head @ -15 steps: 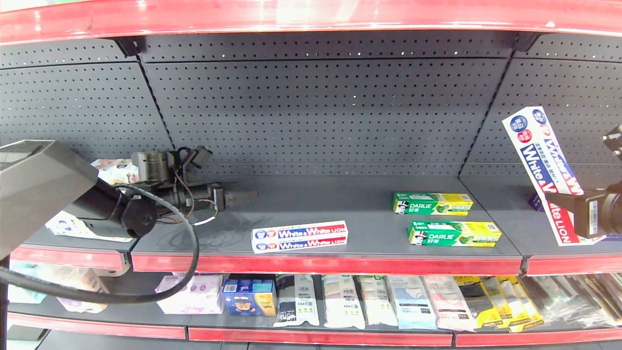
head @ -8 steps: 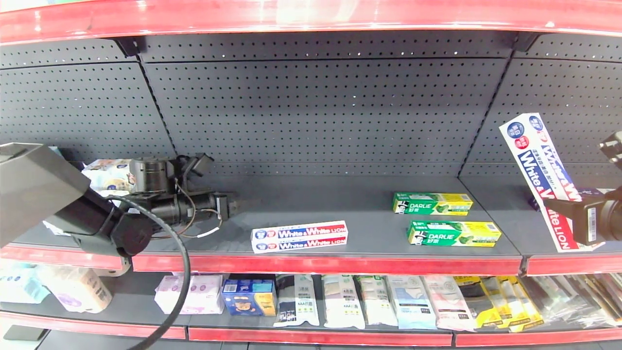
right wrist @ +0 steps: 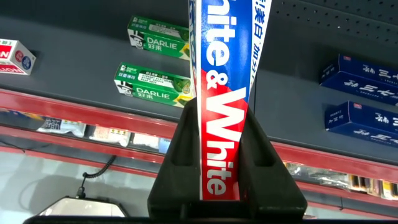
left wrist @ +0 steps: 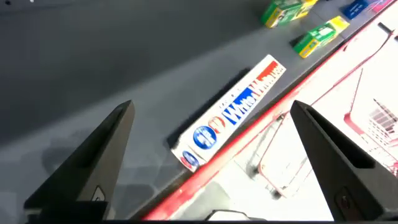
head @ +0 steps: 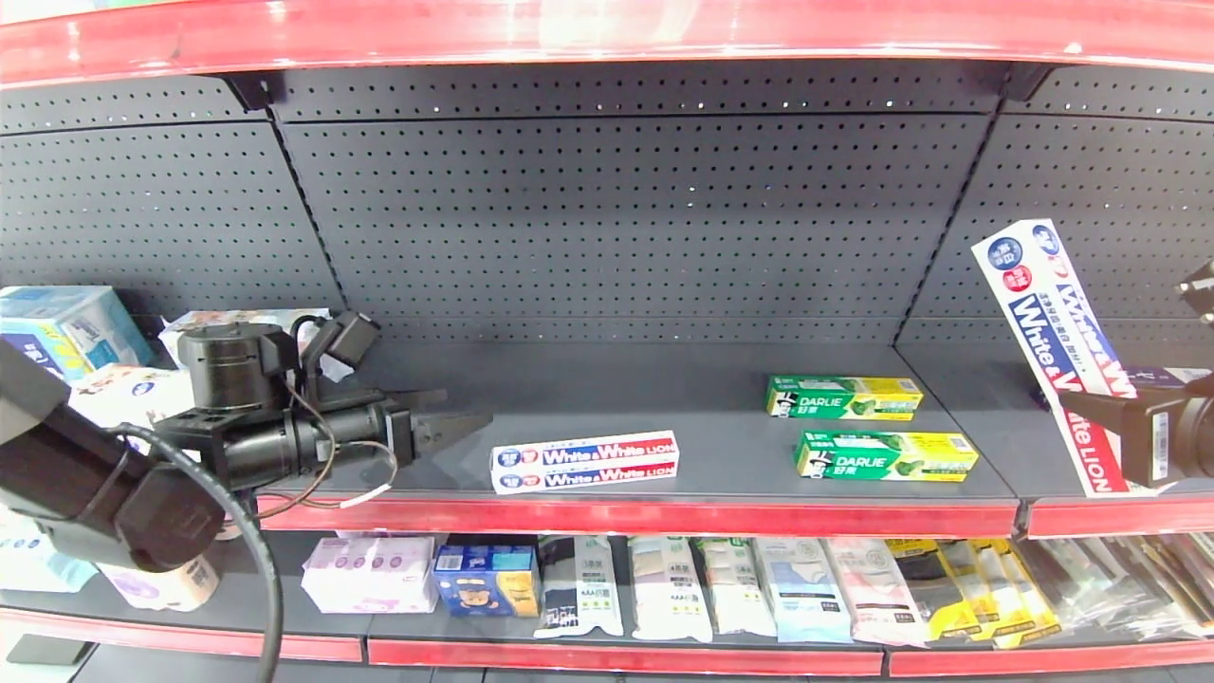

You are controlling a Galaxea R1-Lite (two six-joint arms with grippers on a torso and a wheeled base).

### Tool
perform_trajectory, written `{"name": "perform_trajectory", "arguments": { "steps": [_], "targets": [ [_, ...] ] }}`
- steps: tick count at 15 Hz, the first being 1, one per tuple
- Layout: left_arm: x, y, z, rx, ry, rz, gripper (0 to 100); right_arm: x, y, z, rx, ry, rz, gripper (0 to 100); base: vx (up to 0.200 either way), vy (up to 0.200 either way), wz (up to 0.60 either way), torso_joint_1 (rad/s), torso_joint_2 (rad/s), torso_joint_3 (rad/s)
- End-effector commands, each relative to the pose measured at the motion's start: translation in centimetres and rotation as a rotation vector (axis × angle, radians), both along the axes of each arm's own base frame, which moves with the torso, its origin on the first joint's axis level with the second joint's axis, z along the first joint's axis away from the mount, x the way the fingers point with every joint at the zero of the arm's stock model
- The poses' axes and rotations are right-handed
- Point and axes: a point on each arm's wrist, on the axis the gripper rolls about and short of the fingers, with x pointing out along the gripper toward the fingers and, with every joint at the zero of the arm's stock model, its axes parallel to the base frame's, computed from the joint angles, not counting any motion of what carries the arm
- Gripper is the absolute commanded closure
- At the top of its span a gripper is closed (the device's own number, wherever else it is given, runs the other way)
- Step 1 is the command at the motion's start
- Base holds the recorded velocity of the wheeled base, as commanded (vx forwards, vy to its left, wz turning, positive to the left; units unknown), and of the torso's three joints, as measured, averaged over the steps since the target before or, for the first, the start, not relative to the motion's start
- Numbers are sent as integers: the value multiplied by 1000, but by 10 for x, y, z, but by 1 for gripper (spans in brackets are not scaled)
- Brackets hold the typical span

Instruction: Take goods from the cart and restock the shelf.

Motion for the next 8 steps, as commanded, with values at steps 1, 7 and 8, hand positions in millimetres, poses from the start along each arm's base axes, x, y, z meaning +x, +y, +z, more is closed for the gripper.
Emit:
{"name": "perform_trajectory", "arguments": {
  "steps": [1,7,8],
  "targets": [
    [-25,3,1,-6,-15,-11,0,-4,0,2,-1,-13,1,100,0,0,0,0,0,0],
    [-53,6,-7,-18,-106,-23,0,-6,0,-8,15,20,-3,100,0,0,0,0,0,0],
    [-60,7,-9,-19,-109,-25,0,-9,0,-9,19,20,-5,100,0,0,0,0,0,0]
  ]
}}
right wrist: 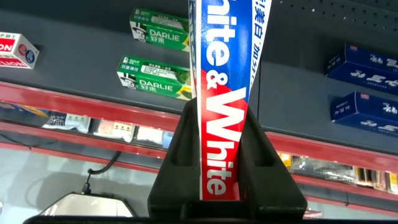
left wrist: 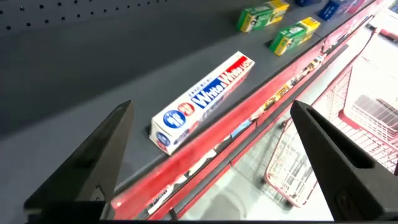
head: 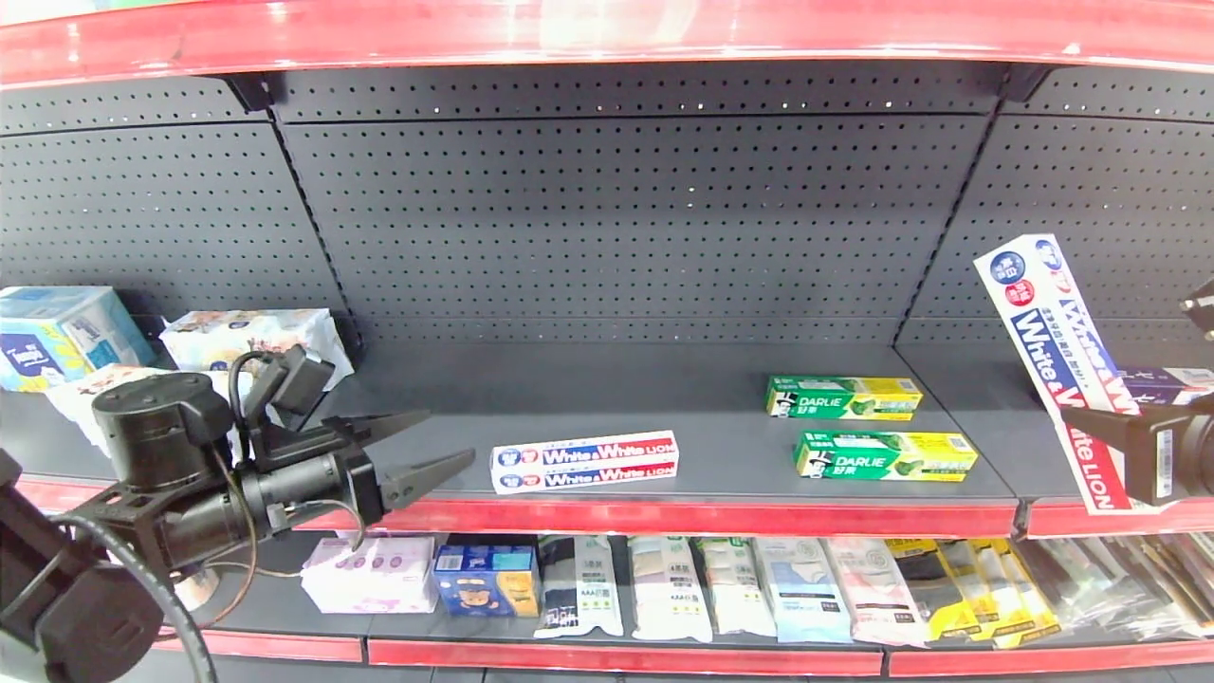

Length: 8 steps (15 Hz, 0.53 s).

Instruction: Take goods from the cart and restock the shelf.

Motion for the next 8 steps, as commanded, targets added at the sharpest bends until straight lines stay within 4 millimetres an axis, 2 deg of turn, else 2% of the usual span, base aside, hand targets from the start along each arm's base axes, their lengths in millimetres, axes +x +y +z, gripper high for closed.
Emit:
{"name": "perform_trajectory", "arguments": {
  "steps": [1,8],
  "targets": [
    [-14,1,-5,1,12,-3,0,-3,0,-1,2,-1,0,100,0,0,0,0,0,0],
    [-50,5,4,-1,-27,9,0,-8,0,-3,2,-2,2,100,0,0,0,0,0,0]
  ]
}}
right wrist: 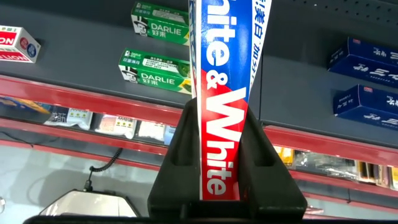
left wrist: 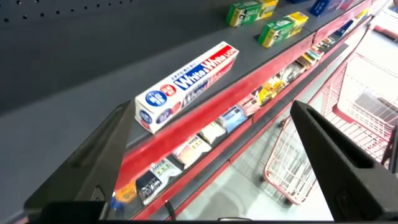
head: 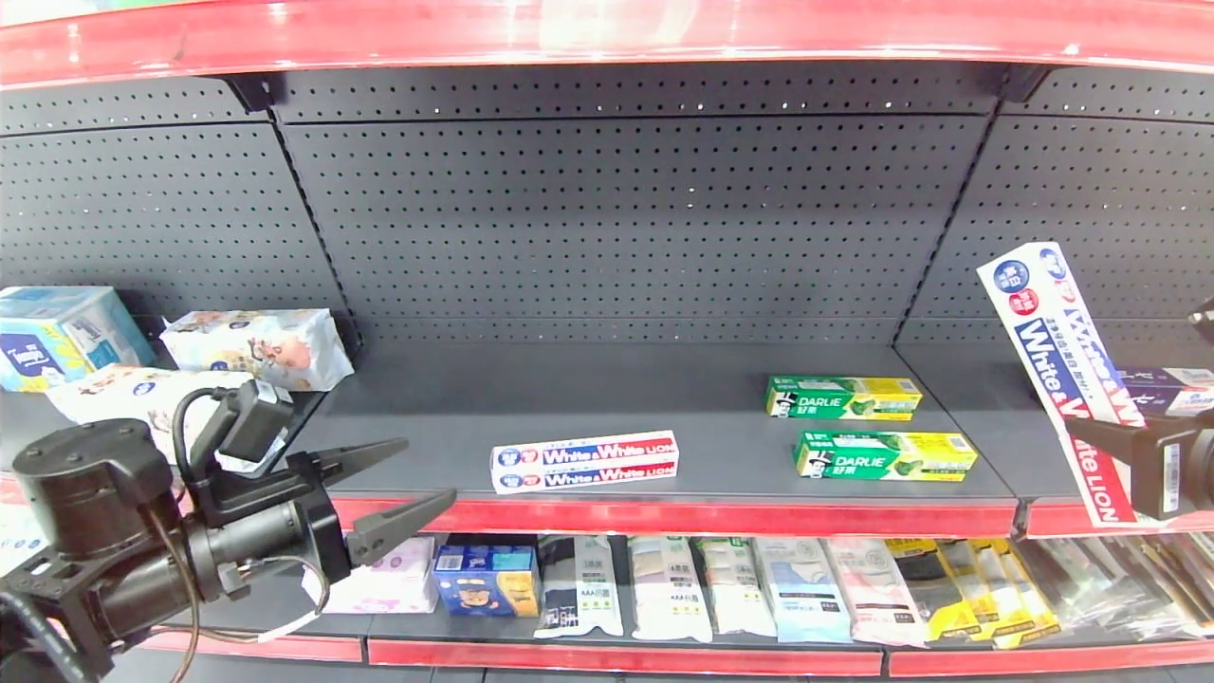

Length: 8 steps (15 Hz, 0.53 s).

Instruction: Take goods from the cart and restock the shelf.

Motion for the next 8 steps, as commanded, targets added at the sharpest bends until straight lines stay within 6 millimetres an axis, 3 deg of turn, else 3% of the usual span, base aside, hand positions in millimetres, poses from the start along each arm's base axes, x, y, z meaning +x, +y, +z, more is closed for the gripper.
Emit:
{"name": "perform_trajectory", "arguments": {
  "steps": [1,6,8],
  "targets": [
    [-15,3,5,-1,-12,10,0,-1,0,1,2,-4,7,100,0,0,0,0,0,0],
    [-43,6,8,8,-23,14,0,3,7,-3,22,17,107,100,0,0,0,0,0,0],
    [-44,7,11,14,-43,49,0,9,13,-5,24,37,146,100,0,0,0,0,0,0]
  ]
}}
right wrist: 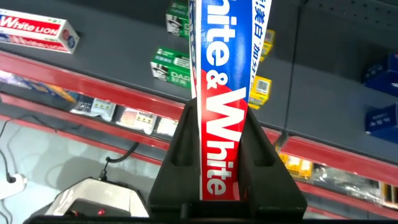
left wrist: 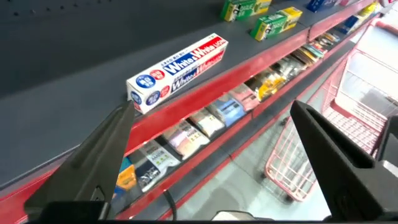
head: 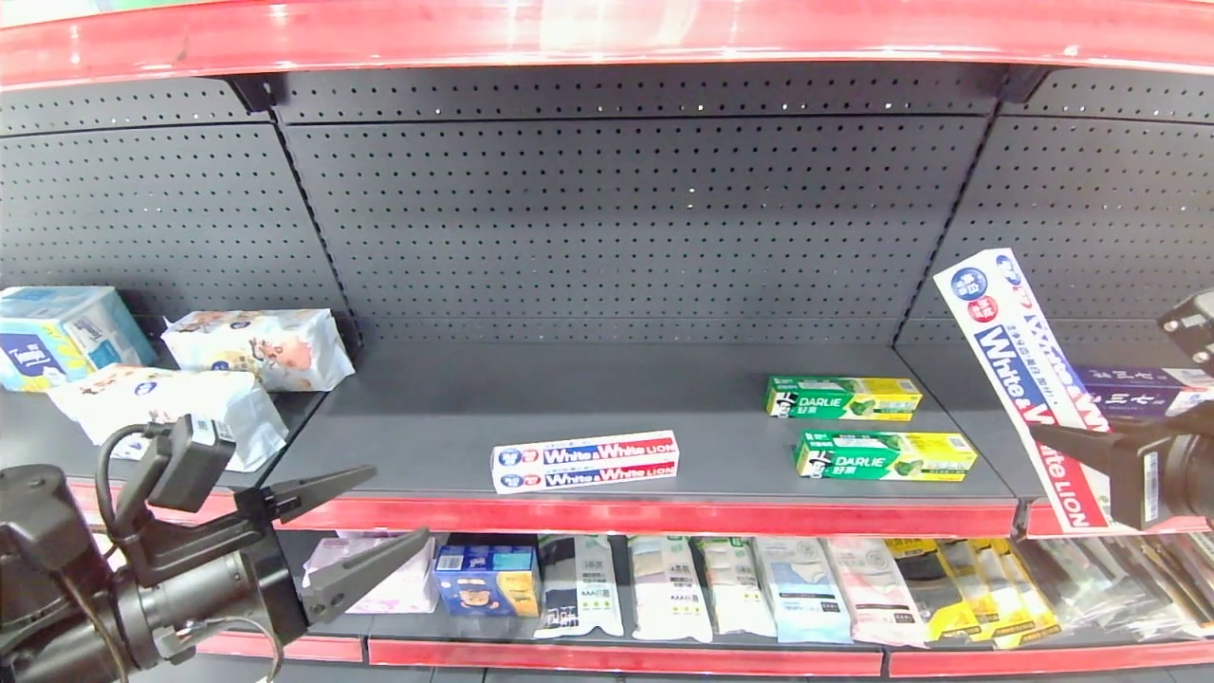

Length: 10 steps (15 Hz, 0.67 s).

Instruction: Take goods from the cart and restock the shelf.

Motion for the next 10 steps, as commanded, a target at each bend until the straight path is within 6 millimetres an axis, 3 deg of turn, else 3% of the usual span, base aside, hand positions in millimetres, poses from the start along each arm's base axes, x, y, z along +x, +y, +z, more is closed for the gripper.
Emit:
{"name": "perform_trajectory", "arguments": {
  "steps": [1,7,9,10],
  "targets": [
    [-3,1,5,0,-28,33,0,11,7,-3,-10,28,41,100,0,0,0,0,0,0],
    [23,-1,27,-5,-91,120,0,13,9,5,-12,0,48,100,0,0,0,0,0,0],
    [17,-2,38,-3,-84,113,0,11,8,5,-12,-5,44,100,0,0,0,0,0,0],
    [4,-4,45,0,-62,95,0,11,9,4,-12,-2,47,100,0,0,0,0,0,0]
  ]
}}
